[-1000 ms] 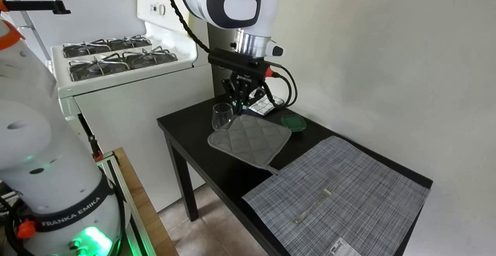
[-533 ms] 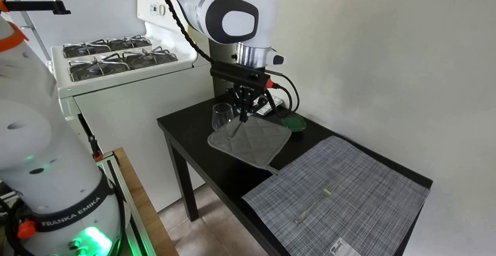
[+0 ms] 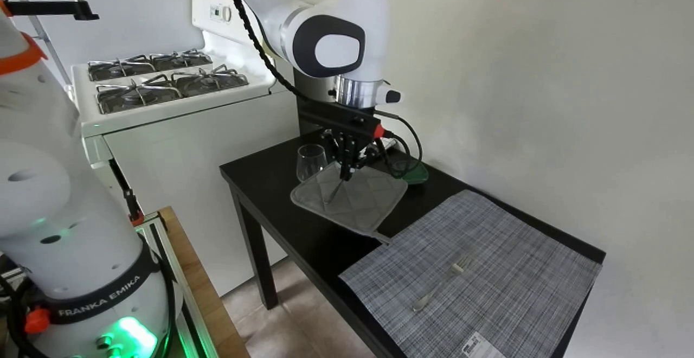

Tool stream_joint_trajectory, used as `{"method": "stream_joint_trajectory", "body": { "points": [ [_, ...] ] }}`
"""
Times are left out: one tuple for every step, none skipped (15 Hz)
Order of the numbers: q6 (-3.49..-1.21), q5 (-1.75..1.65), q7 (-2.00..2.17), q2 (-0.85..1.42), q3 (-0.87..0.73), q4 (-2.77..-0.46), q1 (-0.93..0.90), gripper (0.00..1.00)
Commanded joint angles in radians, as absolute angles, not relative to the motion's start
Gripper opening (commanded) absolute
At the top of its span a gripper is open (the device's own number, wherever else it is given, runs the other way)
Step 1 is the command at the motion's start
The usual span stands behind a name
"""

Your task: Place the silver spoon and fork on top of the pot holder.

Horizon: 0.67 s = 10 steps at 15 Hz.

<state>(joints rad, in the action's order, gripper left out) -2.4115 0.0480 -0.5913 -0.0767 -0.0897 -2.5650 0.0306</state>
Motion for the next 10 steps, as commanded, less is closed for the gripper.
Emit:
{"method": "stream_joint_trajectory", "body": {
  "points": [
    [-2.437,0.032,-0.564,-0.057,-0.087,-2.572,0.037,0.02],
    [-2.438,0.032,-0.564,-0.054,-0.087,-2.571,0.038,0.02],
    [-2.437,0.031,-0.563,-0.052,-0.087,-2.572,0.039,0.02],
    [-2.441,0.028,-0.563,-0.051,-0.087,-2.573,0.04,0.02],
    [-2.441,0.025,-0.563,-0.051,-0.087,-2.573,0.042,0.02],
    [-2.442,0.02,-0.561,-0.051,-0.089,-2.573,0.045,0.02],
    [-2.439,0.017,-0.56,-0.053,-0.09,-2.572,0.047,0.02],
    [-2.438,0.015,-0.559,-0.054,-0.091,-2.572,0.05,0.02],
    [-2.437,0.01,-0.556,-0.055,-0.091,-2.573,0.053,0.02],
    [-2.439,0.006,-0.553,-0.056,-0.092,-2.574,0.055,0.02]
  ]
}}
